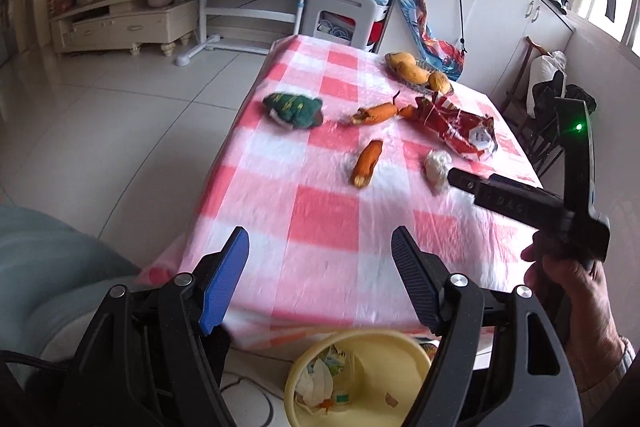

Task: Collect trash
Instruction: 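Grasp the white tissue with the right tool while the left tool grasps an orange peel, then carry the tissue into the yellow bin with the right tool while the left drops the peel there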

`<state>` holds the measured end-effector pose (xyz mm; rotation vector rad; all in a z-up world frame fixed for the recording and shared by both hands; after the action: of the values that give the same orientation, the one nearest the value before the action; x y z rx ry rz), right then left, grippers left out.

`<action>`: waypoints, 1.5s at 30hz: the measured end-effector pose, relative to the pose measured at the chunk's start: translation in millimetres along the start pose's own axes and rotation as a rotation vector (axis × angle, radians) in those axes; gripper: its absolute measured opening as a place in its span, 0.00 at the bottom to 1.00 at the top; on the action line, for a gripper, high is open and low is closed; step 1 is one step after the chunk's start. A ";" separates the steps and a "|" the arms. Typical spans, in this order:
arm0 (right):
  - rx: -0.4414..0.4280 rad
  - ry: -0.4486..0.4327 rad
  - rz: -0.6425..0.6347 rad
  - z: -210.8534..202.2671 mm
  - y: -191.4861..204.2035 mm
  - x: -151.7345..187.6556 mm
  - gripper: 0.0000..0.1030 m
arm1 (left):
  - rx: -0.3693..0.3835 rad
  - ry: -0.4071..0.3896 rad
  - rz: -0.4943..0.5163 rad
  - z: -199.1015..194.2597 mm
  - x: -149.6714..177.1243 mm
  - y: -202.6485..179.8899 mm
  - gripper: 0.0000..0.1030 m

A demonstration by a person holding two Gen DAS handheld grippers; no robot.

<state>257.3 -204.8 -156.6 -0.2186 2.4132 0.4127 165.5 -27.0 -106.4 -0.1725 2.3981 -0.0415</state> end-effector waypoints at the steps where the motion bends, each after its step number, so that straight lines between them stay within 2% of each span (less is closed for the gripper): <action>1: 0.000 0.003 -0.005 2.8 0.6 -2.5 0.77 | -0.003 -0.006 0.012 5.4 -9.1 -4.3 0.69; 4: -0.020 0.026 0.003 13.6 2.7 -2.7 0.68 | -0.014 -0.009 0.042 24.5 -28.7 -15.4 0.69; 9: -0.057 0.053 -0.001 19.6 2.1 1.2 0.31 | -0.018 0.027 0.082 64.6 -47.9 -33.8 0.69; 12: -0.089 0.047 0.032 13.6 -4.2 3.1 0.20 | -0.030 0.045 0.126 86.8 -50.0 -48.6 0.68; 14: -0.092 0.036 0.045 7.5 -10.1 4.4 0.18 | -0.042 0.058 0.156 99.9 -50.8 -57.3 0.68; 16: -0.092 0.029 0.054 3.4 -14.1 4.2 0.18 | -0.048 0.073 0.181 111.9 -51.9 -64.9 0.64; 18: -0.093 0.024 0.065 0.2 -18.1 4.6 0.18 | -0.056 0.096 0.204 123.0 -51.3 -70.2 0.49; 19: -0.095 0.022 0.073 -1.7 -20.2 5.6 0.18 | -0.066 0.092 0.216 127.0 -51.8 -72.9 0.49; 20: -0.098 0.021 0.080 -2.1 -21.5 5.9 0.18 | -0.073 0.088 0.232 128.4 -52.1 -75.3 0.43; 21: -0.104 0.022 0.089 -2.3 -22.3 6.5 0.18 | -0.085 0.080 0.246 128.6 -52.0 -77.3 0.30; 23: -0.118 0.022 0.104 -2.7 -23.1 7.4 0.18 | -0.046 0.089 0.239 126.9 -50.8 -80.8 0.16; 28: -0.156 0.010 0.111 -18.6 -13.3 11.4 0.18 | 0.066 0.066 0.163 100.6 -48.1 -74.5 0.15; 32: -0.186 -0.004 0.083 -43.3 3.3 22.9 0.18 | 0.094 0.042 0.145 75.2 -39.9 -66.8 0.15; 36: -0.219 0.006 0.099 -60.9 19.6 57.1 0.18 | 0.102 0.035 0.127 52.5 -24.2 -54.1 0.15; 40: -0.246 0.057 0.093 -68.6 39.4 95.7 0.18 | 0.106 0.040 0.130 31.4 -0.7 -44.9 0.15; 45: -0.259 0.175 0.049 -66.2 68.6 144.0 0.21 | 0.110 0.036 0.162 8.0 24.5 -41.1 0.15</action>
<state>90.5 -170.7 -185.5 -0.3212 2.5358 0.7580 157.6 -70.9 -125.5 0.0749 2.4307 -0.1017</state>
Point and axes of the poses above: each gripper's, at about its wrist camera, not at the fingertips, and z roughly the way its jaws point, y to its left, x to its underside, the point moved 8 cm from there along z, roughly the way its jaws point, and after that the axes turned 8 degrees about -x, right-handed, at the moved point
